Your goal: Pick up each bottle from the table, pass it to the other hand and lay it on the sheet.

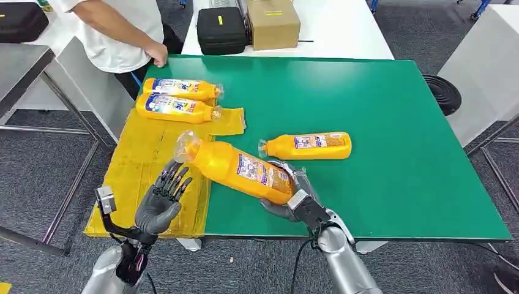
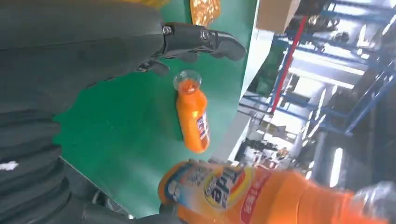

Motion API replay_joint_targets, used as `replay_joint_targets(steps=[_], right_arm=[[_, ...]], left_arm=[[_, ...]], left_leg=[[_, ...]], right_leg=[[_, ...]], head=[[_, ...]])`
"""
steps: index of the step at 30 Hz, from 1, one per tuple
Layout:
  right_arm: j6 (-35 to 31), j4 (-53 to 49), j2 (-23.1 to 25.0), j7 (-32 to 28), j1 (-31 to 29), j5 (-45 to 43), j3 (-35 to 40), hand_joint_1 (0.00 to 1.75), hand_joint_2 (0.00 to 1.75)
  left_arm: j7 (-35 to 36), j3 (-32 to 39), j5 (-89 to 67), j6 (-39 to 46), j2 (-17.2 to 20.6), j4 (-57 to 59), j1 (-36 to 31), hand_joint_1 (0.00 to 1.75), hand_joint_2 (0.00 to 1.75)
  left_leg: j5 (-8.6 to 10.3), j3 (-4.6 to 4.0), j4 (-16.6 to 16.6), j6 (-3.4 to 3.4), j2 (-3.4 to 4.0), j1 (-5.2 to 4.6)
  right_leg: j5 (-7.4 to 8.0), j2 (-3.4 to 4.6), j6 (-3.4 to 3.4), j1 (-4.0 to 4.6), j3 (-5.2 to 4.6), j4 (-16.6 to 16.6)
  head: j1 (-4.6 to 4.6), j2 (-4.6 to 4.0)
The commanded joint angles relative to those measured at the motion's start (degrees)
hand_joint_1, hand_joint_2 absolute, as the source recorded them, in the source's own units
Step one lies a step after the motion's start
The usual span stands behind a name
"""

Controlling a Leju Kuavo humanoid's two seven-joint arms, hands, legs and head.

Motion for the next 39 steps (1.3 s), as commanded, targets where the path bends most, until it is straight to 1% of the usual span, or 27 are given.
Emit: replay_joint_targets(steps=[1,3,5,8,9,12,13,14,15,18,19,20,21,23,24,25,26,27,29,31,32,33,34,36,39], right_arm=[[0.59,9.88,0.15,-0.46,-5.26,-1.96,2.72,1.75,1.75],[0.59,9.88,0.15,-0.46,-5.26,-1.96,2.72,1.75,1.75],[0.85,10.07,0.07,-0.46,-5.01,-2.12,3.21,1.75,1.75],[1.35,10.92,0.32,-0.46,-4.99,-2.18,3.82,1.75,1.75],[1.50,11.40,0.54,-0.46,-4.98,-2.32,4.02,1.75,1.75],[1.59,12.38,0.83,-0.46,-5.08,-2.42,4.28,1.75,1.75],[1.68,12.57,0.80,-0.46,-5.08,-2.62,4.30,1.75,1.75],[1.74,12.65,0.71,-0.46,-5.05,-2.75,4.36,1.75,1.75],[1.93,13.19,0.60,-0.46,-5.21,-2.97,4.45,1.75,1.75],[2.33,14.05,0.38,-0.46,-5.25,-3.06,4.84,1.75,1.75],[2.57,14.44,0.37,-0.46,-5.24,-3.13,5.13,1.75,1.75],[2.76,14.91,0.47,-0.46,-5.26,-3.14,5.52,1.75,1.75],[2.97,15.17,0.53,-0.46,-5.29,-3.32,5.87,1.75,1.75],[3.14,15.98,0.73,-0.46,-5.58,-3.60,6.83,1.75,1.75],[3.15,16.35,0.93,-0.46,-5.72,-3.78,7.19,1.75,1.75],[3.06,16.73,1.15,-0.46,-5.85,-3.82,7.68,1.75,1.75],[2.88,17.03,1.29,-0.46,-5.96,-4.05,7.95,1.75,1.75],[2.83,17.23,1.39,-0.46,-6.07,-4.15,8.03,1.75,1.75],[2.72,17.92,1.53,-0.46,-6.51,-4.74,8.38,1.75,1.75],[2.63,18.11,1.48,-0.46,-6.68,-4.95,8.57,1.75,1.75],[2.63,18.11,1.48,-0.46,-6.68,-4.95,8.57,1.75,1.75],[2.63,18.11,1.48,-0.46,-6.68,-4.95,8.57,1.75,1.75],[2.63,18.11,1.48,-0.46,-6.68,-4.95,8.57,1.75,1.75],[2.63,18.11,1.48,-0.46,-6.68,-4.95,8.57,1.75,1.75],[2.94,18.21,1.36,-0.46,-6.93,-5.38,8.95,1.75,1.75]], left_arm=[[-0.80,-4.64,-0.71,-1.63,1.26,5.44,-4.00,0.00,1.75],[-0.80,-4.64,-0.71,-1.63,1.26,5.44,-4.00,0.00,1.75],[-0.99,-5.17,-0.86,-2.35,1.32,4.83,-3.88,0.00,1.75],[-1.07,-5.93,-1.47,-2.54,0.99,4.71,-4.61,0.00,1.75],[-1.00,-6.11,-1.66,-2.20,0.76,4.86,-5.10,0.00,1.75],[-1.12,-6.72,-1.98,-2.41,0.67,4.71,-5.64,0.00,1.75],[-1.26,-6.90,-1.96,-2.70,0.70,4.60,-5.72,0.00,1.75],[-1.33,-7.00,-1.91,-2.86,0.71,4.59,-5.78,0.00,1.75],[-1.61,-7.21,-1.51,-3.67,0.81,4.54,-5.89,0.00,1.75],[-1.66,-7.38,-1.46,-3.74,0.78,4.56,-6.06,0.00,1.75],[-1.67,-7.45,-1.51,-3.60,0.73,4.61,-6.13,0.00,1.75],[-1.70,-7.54,-1.59,-3.44,0.65,4.76,-6.26,0.00,1.75],[-1.70,-7.57,-1.62,-3.23,0.54,5.05,-6.40,0.00,1.75],[-1.75,-7.73,-1.96,-2.61,0.29,5.68,-6.76,0.00,1.75],[-1.76,-7.78,-2.02,-2.39,0.13,5.94,-6.89,0.00,1.75],[-1.79,-7.85,-2.07,-2.20,-0.10,6.16,-7.06,0.00,1.75],[-1.90,-7.94,-2.08,-2.11,-0.30,6.22,-7.12,0.00,1.75],[-1.98,-8.01,-2.08,-2.14,-0.37,6.18,-7.12,0.00,1.75],[-2.39,-8.37,-1.97,-2.69,-0.35,5.69,-6.67,0.00,1.75],[-2.41,-8.45,-2.01,-2.61,-0.33,5.44,-6.48,0.00,1.75],[-2.41,-8.45,-2.01,-2.61,-0.33,5.44,-6.48,0.00,1.75],[-2.41,-8.45,-2.01,-2.61,-0.33,5.44,-6.48,0.00,1.75],[-2.41,-8.45,-2.01,-2.61,-0.33,5.44,-6.48,0.00,1.75],[-2.41,-8.45,-2.01,-2.61,-0.33,5.44,-6.48,0.00,1.75],[-2.38,-8.63,-2.27,-2.43,-0.29,5.27,-6.53,0.00,1.75]], left_leg=[[-0.15,0.48,-0.07,-0.02,0.13,0.03],[-0.21,0.59,-0.07,-0.02,0.18,0.02],[-0.12,0.34,-0.05,-0.02,0.08,0.01],[-0.19,0.53,-0.05,-0.03,0.08,0.02],[-0.07,0.21,-0.03,-0.01,0.05,0.01],[-0.14,0.41,-0.01,-0.03,0.05,0.04],[-0.06,0.21,-0.02,-0.02,0.03,0.03],[-0.08,0.27,-0.02,-0.02,0.03,0.02],[-0.04,0.15,-0.02,-0.01,0.03,0.02],[-0.12,0.35,-0.03,-0.02,0.07,0.03],[-0.03,0.14,-0.03,-0.01,0.03,0.01],[-0.12,0.37,-0.04,-0.02,0.06,0.03],[-0.13,0.39,-0.04,-0.01,0.08,0.02],[-0.06,0.19,-0.03,-0.01,0.03,0.01],[-0.11,0.32,-0.04,-0.02,0.06,0.02],[-0.06,0.18,-0.03,-0.02,0.05,0.02],[-0.12,0.34,-0.03,-0.02,0.08,0.02],[-0.05,0.17,-0.02,-0.02,0.06,0.02],[-0.13,0.40,-0.03,-0.02,0.08,0.02],[-0.04,0.15,-0.03,-0.01,0.08,0.00],[-0.07,0.24,-0.03,-0.01,0.07,0.00],[-0.04,0.15,-0.02,-0.01,0.07,0.01],[-0.11,0.34,-0.02,-0.01,0.07,0.01],[-0.05,0.17,-0.02,-0.01,0.05,0.01],[-0.14,0.40,-0.02,-0.02,0.08,0.02]], right_leg=[[-0.12,0.04,-0.20,0.07,0.47,-0.09],[-0.15,0.08,-0.23,0.07,0.56,-0.10],[-0.10,0.01,-0.15,0.04,0.33,-0.06],[-0.17,-0.02,-0.22,0.07,0.52,-0.06],[-0.06,0.00,-0.11,0.03,0.21,-0.03],[-0.13,-0.04,-0.20,0.08,0.42,-0.04],[-0.06,-0.03,-0.13,0.06,0.22,-0.04],[-0.08,-0.04,-0.15,0.06,0.28,-0.03],[-0.03,-0.02,-0.10,0.04,0.15,-0.04],[-0.10,-0.01,-0.17,0.07,0.35,-0.05],[-0.03,-0.01,-0.08,0.03,0.15,-0.04],[-0.10,-0.02,-0.16,0.08,0.38,-0.07],[-0.11,0.00,-0.17,0.06,0.39,-0.07],[-0.06,-0.03,-0.10,0.03,0.19,-0.04],[-0.10,-0.01,-0.15,0.05,0.32,-0.05],[-0.05,0.01,-0.10,0.04,0.18,-0.03],[-0.11,0.00,-0.16,0.06,0.34,-0.04],[-0.04,0.01,-0.10,0.04,0.17,-0.03],[-0.12,-0.01,-0.19,0.06,0.40,-0.04],[-0.03,0.03,-0.09,0.02,0.12,-0.03],[-0.06,0.01,-0.12,0.04,0.23,-0.04],[-0.03,0.02,-0.08,0.04,0.13,-0.04],[-0.10,-0.01,-0.15,0.05,0.34,-0.04],[-0.04,0.00,-0.09,0.03,0.16,-0.03],[-0.13,-0.01,-0.18,0.06,0.40,-0.04]], head=[[-0.02,0.00],[0.00,0.00],[-0.02,0.00],[-0.02,0.00],[-0.02,0.00],[-0.02,0.00],[-0.02,0.00],[-0.02,0.00],[-0.02,0.00],[-0.02,0.00],[-0.02,0.00],[-0.02,0.00],[-0.02,0.00],[-0.02,0.00],[-0.02,0.00],[-0.02,0.00],[-0.02,0.00],[-0.02,0.00],[-0.02,0.00],[-0.04,0.00],[-0.02,0.00],[-0.02,0.00],[-0.02,0.00],[-0.02,0.00],[-0.02,0.00]])
